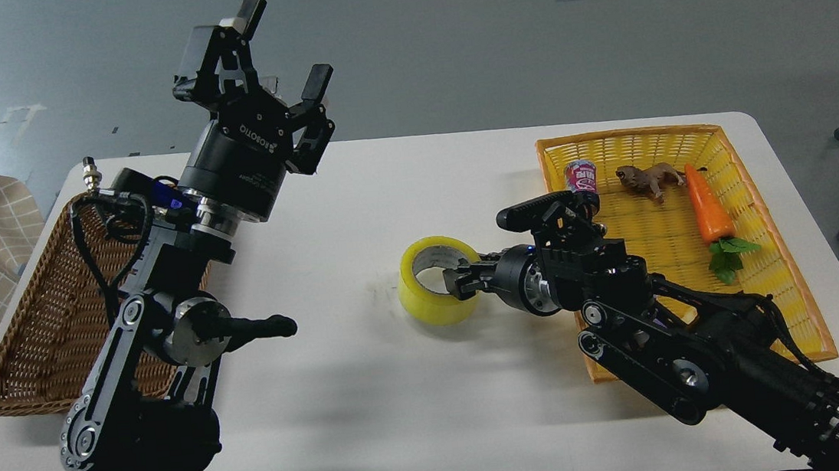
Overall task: Place and transfer tape with both arms
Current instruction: 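Lift the tape roll out of the tray and set it on the table center, then open the right gripper and raise it away from the tape, then reach the left gripper to the tape roll and grasp its rim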
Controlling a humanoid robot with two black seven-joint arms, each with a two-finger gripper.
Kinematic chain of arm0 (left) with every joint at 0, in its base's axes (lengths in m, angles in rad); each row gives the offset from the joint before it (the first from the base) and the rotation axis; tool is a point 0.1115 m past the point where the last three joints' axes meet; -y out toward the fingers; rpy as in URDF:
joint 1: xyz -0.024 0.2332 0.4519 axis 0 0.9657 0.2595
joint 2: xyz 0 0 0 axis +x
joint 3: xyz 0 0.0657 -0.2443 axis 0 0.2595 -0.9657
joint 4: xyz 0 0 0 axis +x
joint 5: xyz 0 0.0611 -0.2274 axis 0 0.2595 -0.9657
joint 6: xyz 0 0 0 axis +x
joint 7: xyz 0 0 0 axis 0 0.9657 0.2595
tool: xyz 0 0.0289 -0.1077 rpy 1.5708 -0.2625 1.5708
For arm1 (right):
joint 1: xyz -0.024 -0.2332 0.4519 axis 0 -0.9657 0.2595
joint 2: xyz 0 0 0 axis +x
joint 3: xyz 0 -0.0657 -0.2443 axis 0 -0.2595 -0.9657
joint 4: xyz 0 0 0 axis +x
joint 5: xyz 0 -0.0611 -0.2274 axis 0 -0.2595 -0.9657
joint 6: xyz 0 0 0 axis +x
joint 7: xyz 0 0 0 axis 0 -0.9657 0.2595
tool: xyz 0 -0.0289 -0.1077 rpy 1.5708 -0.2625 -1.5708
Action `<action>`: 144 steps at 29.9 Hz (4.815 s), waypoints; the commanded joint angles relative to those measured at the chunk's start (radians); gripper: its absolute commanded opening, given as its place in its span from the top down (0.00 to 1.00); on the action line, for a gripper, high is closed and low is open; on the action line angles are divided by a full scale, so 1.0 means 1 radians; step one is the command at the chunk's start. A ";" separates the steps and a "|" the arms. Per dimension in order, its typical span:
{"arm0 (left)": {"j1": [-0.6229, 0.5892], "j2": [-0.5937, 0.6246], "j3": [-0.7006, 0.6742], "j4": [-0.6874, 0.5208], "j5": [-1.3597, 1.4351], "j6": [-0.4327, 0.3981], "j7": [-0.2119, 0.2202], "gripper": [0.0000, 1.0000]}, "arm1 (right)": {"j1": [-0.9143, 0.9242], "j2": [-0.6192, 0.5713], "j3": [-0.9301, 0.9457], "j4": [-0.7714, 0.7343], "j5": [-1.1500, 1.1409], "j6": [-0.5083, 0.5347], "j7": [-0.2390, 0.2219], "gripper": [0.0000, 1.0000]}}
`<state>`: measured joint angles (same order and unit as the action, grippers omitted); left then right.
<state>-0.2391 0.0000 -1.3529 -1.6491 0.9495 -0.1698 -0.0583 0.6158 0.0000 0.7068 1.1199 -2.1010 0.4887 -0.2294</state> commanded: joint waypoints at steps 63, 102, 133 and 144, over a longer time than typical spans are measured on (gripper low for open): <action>-0.100 0.000 0.006 0.069 0.008 0.018 0.055 0.02 | -0.232 -0.025 0.813 0.578 1.184 -0.197 0.028 0.00; -0.295 0.202 0.638 0.344 1.232 0.021 0.292 0.02 | -0.165 -0.092 0.818 0.549 1.184 -0.183 0.027 0.00; -0.324 0.138 0.839 0.489 1.232 0.023 0.259 0.02 | -0.182 -0.146 0.826 0.610 1.182 -0.185 0.019 0.00; -0.322 0.150 0.839 0.506 1.232 0.029 0.256 0.02 | -0.191 -0.156 0.849 0.610 1.182 -0.187 0.019 0.00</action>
<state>-0.5626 0.1498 -0.5138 -1.1453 2.1817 -0.1416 0.1991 0.4283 -0.1563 1.5503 1.7303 -0.9189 0.3037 -0.2101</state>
